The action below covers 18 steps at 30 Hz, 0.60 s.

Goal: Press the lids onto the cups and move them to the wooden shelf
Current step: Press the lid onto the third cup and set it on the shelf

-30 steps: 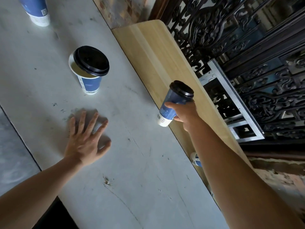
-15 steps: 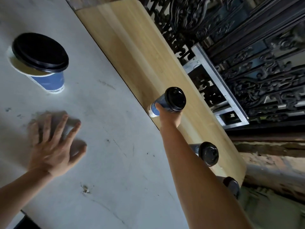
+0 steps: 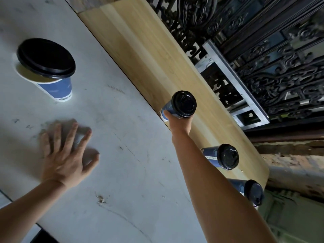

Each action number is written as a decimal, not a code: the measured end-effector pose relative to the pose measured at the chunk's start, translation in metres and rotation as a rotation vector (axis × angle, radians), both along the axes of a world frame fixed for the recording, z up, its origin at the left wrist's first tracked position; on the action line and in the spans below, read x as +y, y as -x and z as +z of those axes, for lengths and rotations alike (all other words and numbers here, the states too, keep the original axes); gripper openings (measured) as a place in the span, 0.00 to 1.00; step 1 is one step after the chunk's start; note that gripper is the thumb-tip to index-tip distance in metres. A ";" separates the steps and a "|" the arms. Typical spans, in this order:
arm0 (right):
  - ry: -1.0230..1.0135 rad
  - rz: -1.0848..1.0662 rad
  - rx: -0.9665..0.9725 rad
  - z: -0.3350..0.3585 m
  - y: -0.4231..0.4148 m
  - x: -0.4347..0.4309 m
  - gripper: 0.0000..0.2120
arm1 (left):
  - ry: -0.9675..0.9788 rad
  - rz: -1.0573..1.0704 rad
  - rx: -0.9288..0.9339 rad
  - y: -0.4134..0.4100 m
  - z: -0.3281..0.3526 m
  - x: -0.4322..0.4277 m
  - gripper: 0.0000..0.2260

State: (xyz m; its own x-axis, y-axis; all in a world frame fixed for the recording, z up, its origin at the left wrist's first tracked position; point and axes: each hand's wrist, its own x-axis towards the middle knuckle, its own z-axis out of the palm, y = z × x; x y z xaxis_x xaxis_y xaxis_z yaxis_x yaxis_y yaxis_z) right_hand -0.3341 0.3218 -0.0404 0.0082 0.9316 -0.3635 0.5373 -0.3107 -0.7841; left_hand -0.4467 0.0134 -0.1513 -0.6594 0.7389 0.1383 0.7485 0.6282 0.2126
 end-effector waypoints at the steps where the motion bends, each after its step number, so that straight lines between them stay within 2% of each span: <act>1: 0.003 -0.001 0.003 0.000 0.000 -0.001 0.41 | -0.003 -0.003 0.002 0.000 0.000 0.001 0.36; 5: 0.068 -0.015 0.010 0.003 -0.002 -0.007 0.39 | -0.009 -0.002 0.003 0.000 -0.002 -0.001 0.36; 11: 0.310 -0.036 -0.089 0.017 -0.010 -0.024 0.37 | -0.029 0.002 0.020 0.000 -0.007 -0.002 0.35; 15: 0.290 0.016 -0.115 0.028 -0.026 -0.050 0.40 | -0.036 0.003 0.005 0.001 -0.007 -0.002 0.34; 18: 0.312 0.034 -0.179 0.040 -0.038 -0.075 0.37 | 0.019 -0.028 -0.057 0.003 0.004 -0.002 0.32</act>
